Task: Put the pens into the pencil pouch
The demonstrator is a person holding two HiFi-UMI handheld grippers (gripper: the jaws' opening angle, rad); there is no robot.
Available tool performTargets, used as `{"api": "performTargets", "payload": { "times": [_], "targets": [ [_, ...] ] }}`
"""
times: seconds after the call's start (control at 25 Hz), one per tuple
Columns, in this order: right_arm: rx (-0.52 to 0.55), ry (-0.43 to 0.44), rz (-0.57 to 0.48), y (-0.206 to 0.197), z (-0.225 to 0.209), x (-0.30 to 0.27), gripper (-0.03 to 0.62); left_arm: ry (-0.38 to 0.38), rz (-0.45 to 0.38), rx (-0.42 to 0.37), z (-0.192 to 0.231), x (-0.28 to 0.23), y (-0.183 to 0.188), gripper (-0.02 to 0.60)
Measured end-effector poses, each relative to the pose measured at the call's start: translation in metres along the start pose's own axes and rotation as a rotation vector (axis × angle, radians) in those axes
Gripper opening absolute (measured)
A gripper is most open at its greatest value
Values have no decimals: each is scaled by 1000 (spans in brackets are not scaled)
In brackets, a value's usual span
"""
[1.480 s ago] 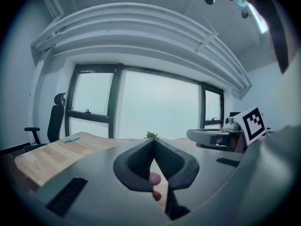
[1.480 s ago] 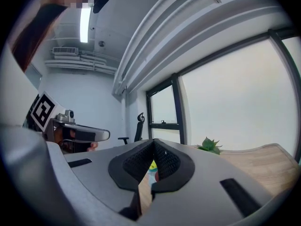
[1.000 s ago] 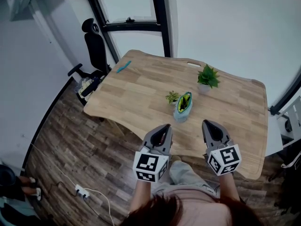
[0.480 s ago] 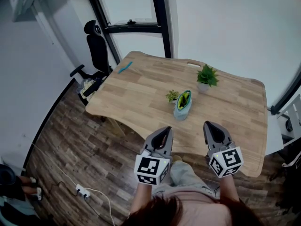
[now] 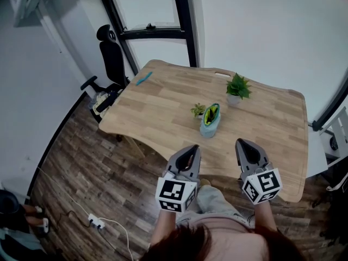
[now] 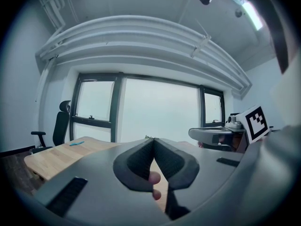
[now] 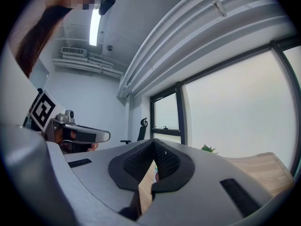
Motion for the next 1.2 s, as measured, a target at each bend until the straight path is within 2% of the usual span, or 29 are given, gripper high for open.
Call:
{"api": "performTargets", "payload": {
  "times": [0.6, 1.2],
  "targets": [
    [0, -12, 6, 3, -1, -1, 0, -23, 4, -15, -2, -5, 3, 2],
    [-14, -18, 12, -2, -1, 1, 0, -42, 15, 7, -6, -3, -3, 2]
  ]
}}
Point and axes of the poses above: the fingertips, and each gripper's own axes: x backward along the fingers, z to its left, y out of its top, the point moved 8 cm from there along x, backward along the fingers, and after that the axes turned 7 degrees about -x, right-handed, at the moved point
